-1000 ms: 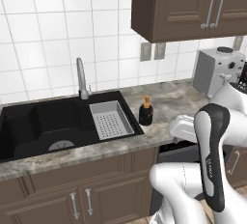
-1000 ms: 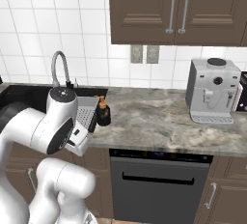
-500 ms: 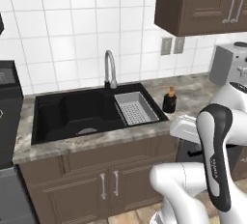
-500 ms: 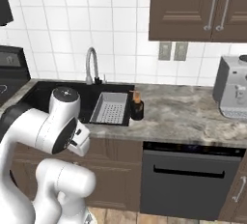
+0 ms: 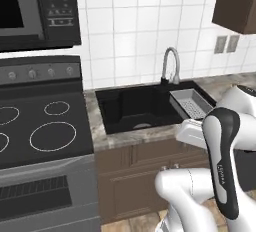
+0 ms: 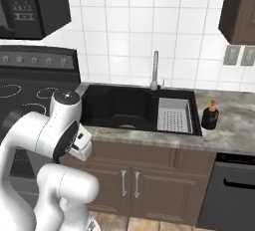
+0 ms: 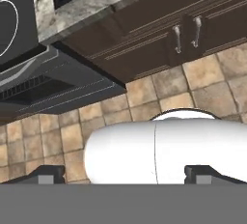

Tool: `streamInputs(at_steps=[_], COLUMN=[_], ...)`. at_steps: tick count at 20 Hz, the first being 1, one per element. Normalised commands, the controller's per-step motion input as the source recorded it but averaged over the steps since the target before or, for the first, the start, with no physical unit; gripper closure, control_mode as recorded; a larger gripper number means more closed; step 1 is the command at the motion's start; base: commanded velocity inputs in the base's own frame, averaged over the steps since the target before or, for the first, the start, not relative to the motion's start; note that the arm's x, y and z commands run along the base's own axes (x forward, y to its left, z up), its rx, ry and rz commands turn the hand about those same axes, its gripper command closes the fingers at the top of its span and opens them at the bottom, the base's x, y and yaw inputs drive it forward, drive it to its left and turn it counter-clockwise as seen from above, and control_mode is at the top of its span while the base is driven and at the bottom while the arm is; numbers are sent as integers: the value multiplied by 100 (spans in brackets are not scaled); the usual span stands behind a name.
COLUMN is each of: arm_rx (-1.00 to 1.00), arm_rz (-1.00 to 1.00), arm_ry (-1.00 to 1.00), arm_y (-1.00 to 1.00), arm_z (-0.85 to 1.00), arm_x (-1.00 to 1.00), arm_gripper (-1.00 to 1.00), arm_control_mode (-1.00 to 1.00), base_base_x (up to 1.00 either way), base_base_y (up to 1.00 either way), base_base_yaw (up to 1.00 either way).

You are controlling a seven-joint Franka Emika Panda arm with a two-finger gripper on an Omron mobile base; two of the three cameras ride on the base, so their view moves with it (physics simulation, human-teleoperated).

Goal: Restock the sink supplies by placing the sponge and soap dispenser on the counter and next to the sink. Make sure the soap dispenser is upright.

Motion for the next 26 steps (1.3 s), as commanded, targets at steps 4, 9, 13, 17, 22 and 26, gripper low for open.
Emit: streamInputs(at_steps=[4,9,13,17,22,26], arm_rx=[0,0,0,0,0,0], arm_rz=[0,0,0,0,0,0], arm_ry=[0,0,0,0,0,0], arm_y=[0,0,0,0,0,0], arm_z=[0,0,0,0,0,0], arm_x=[0,0,0,0,0,0], arm_gripper=[-100,-100,-100,-100,-100,-100], arm_control_mode=[100,100,100,100,100,100], base_base_x=[-15,-14,-27,-40,-31,-21], base_base_y=[100,100,100,100,100,100], base_base_yaw=[10,10,12,14,15,15])
